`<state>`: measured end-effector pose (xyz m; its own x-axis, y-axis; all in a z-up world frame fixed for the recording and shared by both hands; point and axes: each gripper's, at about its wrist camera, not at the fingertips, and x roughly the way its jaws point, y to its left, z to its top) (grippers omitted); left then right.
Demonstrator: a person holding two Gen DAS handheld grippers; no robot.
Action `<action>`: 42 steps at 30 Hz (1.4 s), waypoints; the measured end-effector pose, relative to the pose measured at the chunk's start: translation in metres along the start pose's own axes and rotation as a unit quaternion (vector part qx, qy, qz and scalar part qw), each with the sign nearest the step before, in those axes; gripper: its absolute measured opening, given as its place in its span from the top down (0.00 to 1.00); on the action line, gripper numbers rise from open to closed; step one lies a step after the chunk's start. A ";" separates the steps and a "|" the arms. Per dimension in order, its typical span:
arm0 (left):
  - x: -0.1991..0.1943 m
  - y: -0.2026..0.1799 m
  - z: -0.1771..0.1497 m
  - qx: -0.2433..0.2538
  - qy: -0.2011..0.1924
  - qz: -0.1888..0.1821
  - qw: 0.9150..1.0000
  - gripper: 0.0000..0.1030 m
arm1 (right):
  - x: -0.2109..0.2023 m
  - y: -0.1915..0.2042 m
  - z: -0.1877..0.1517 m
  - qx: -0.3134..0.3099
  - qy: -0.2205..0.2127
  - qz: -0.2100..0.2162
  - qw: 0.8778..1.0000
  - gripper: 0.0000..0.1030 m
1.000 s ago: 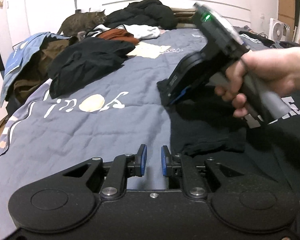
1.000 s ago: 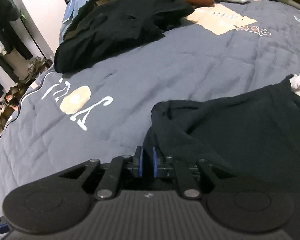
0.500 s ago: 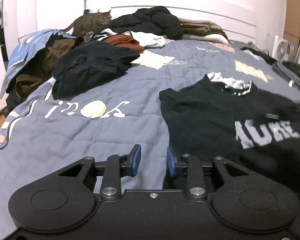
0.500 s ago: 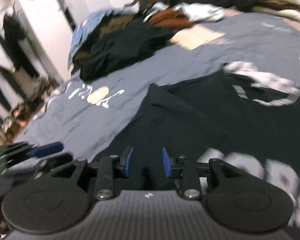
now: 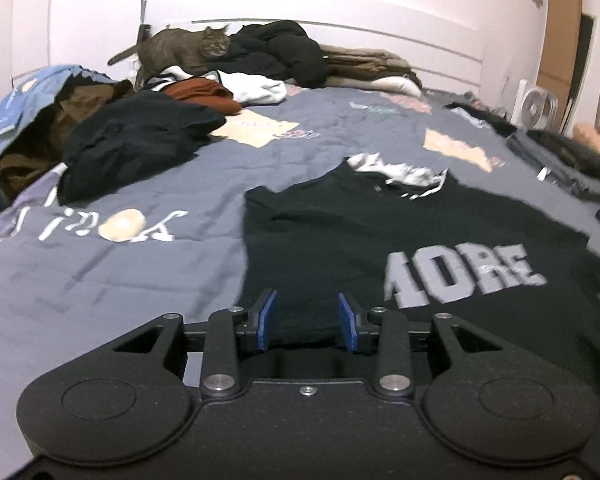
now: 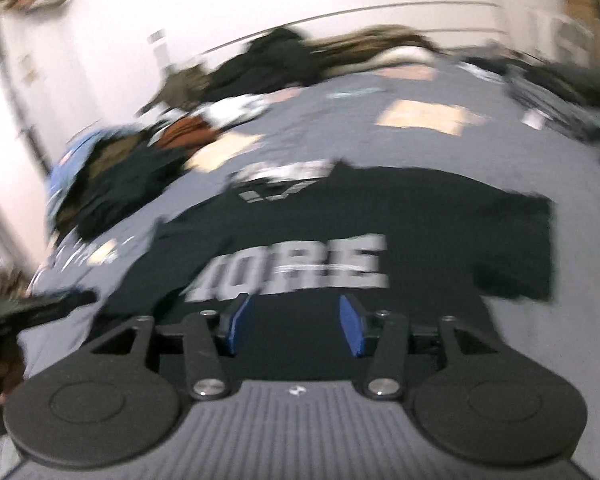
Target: Fold clothes
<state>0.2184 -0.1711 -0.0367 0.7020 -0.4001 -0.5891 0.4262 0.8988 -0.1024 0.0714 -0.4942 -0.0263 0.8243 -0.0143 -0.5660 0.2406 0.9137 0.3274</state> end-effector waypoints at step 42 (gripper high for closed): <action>0.008 -0.030 -0.007 -0.066 0.001 -0.034 0.997 0.60 | 0.039 -0.191 -0.019 0.315 -0.132 -0.072 0.937 0.93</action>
<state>0.2075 -0.1998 -0.0442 0.6728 -0.4610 -0.5786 0.3945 0.8852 -0.2464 0.0478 -0.6613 -0.1252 0.8379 -0.2956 -0.4589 0.5457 0.4740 0.6910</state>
